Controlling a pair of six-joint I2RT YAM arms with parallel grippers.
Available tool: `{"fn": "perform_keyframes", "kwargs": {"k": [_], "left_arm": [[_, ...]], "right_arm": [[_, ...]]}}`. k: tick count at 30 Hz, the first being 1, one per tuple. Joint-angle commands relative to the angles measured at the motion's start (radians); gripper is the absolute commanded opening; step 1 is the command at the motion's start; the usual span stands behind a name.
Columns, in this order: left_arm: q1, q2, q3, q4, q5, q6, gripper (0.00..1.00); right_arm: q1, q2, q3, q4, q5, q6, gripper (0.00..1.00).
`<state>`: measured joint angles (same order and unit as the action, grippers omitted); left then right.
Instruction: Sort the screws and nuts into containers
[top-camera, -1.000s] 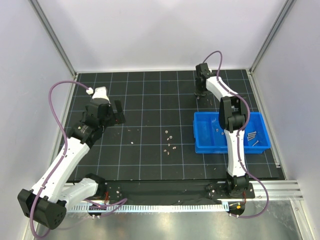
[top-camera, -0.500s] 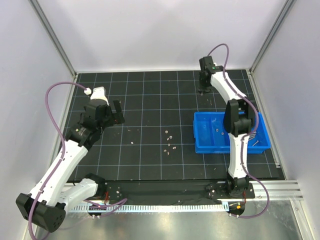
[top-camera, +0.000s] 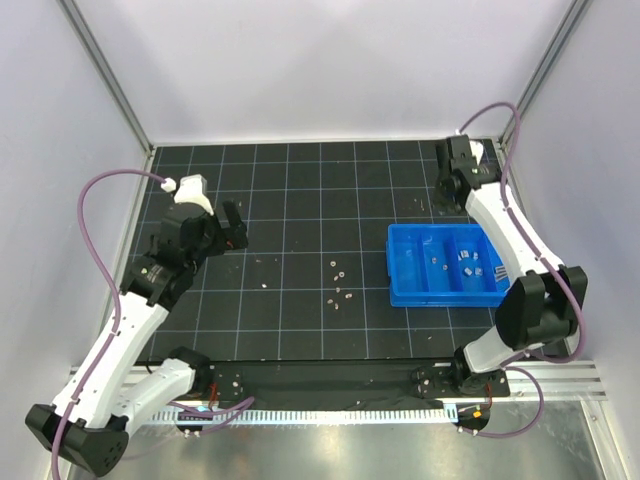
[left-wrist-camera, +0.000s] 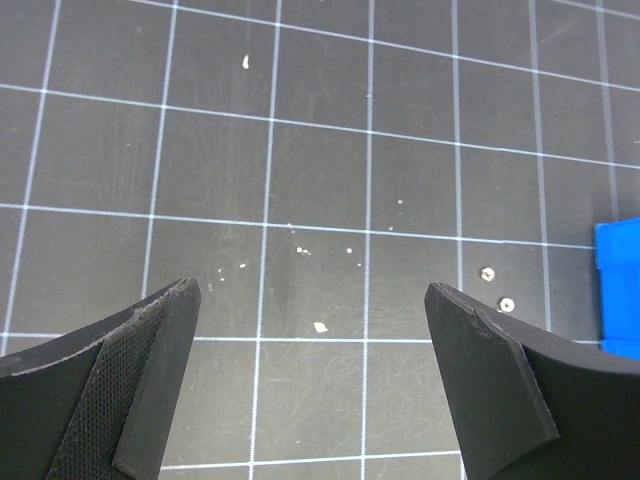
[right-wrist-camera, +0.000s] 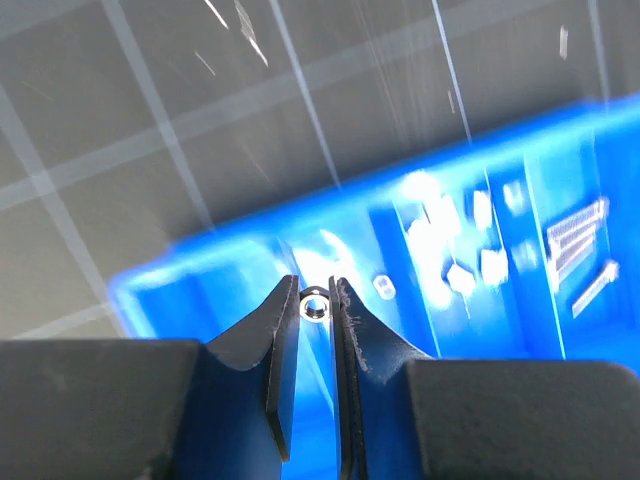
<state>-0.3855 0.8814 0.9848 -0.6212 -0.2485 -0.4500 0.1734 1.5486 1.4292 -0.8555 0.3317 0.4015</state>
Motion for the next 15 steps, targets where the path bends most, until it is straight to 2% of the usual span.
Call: {"fn": "perform_keyframes", "kwargs": {"k": [1, 6, 9, 12, 15], "left_arm": [[0.002, -0.021, -0.003, 0.047, 0.034, -0.015, 1.00], [0.004, -0.012, -0.008, 0.051, 0.032, -0.015, 1.00], [0.004, -0.006, -0.011, 0.051, 0.028, -0.015, 1.00], [0.004, 0.001, -0.009, 0.049, 0.023, -0.015, 1.00], [0.004, 0.004, -0.005, 0.044, 0.017, -0.015, 1.00]], "right_arm": [[-0.008, -0.034, -0.140, 0.036, 0.003, 0.046, 0.19], [-0.008, -0.048, -0.271, 0.134, -0.010, 0.057, 0.19], [-0.008, -0.029, -0.274, 0.144, -0.006, 0.040, 0.23], [-0.008, -0.039, -0.236, 0.125, -0.025, 0.033, 0.49], [0.008, -0.070, -0.172, 0.082, -0.071, 0.020, 0.61]]}}
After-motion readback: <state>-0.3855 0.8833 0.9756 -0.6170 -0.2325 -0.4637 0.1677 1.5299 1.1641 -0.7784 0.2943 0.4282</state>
